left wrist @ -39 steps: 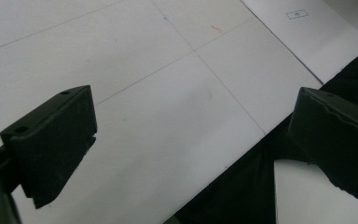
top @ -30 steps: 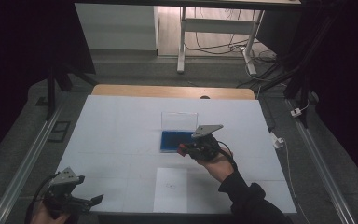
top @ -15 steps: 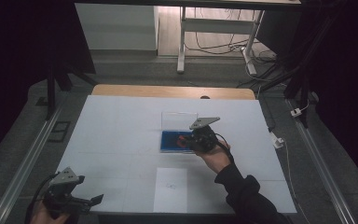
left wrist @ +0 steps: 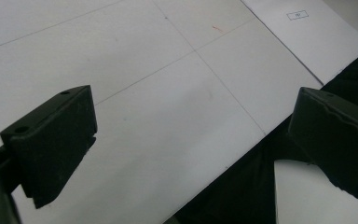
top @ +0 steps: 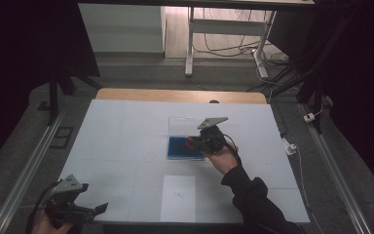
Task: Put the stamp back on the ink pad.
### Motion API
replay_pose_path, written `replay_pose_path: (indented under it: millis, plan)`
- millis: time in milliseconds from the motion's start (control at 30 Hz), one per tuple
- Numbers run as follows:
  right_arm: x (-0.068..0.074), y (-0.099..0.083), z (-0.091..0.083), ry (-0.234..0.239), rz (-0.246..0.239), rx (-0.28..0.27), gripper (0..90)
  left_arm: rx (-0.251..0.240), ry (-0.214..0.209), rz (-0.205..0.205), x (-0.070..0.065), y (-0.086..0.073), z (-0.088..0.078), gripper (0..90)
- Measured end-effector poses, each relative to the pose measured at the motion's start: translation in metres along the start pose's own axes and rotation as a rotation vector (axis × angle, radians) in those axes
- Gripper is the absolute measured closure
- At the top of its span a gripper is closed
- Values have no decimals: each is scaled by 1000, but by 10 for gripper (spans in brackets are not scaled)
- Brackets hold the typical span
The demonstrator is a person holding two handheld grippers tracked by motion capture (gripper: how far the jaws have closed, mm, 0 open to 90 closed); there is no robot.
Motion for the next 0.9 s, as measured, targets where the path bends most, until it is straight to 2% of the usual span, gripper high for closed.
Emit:
replay_pose_path:
  millis: [267,667,900]
  plan:
    - [-6,-4,15,-13,-5,34,798,0,-1,-1,0,0,0,16]
    - [-8,-13,38,-27,-20,119,798,-1,-3,-1,0,0,0,17]
    - [-8,-13,40,-29,-14,119,797,0,-3,-1,0,0,0,18]
Point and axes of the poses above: each handheld gripper's, and its own axes: z roughly forward along the jaws, y roughly out of its top, x roughly to its left, the point moved 8 cm from there along z, roughly forward along the jaws, and after that the axes turned 15 degrees about -z, right-handed, at the moved point
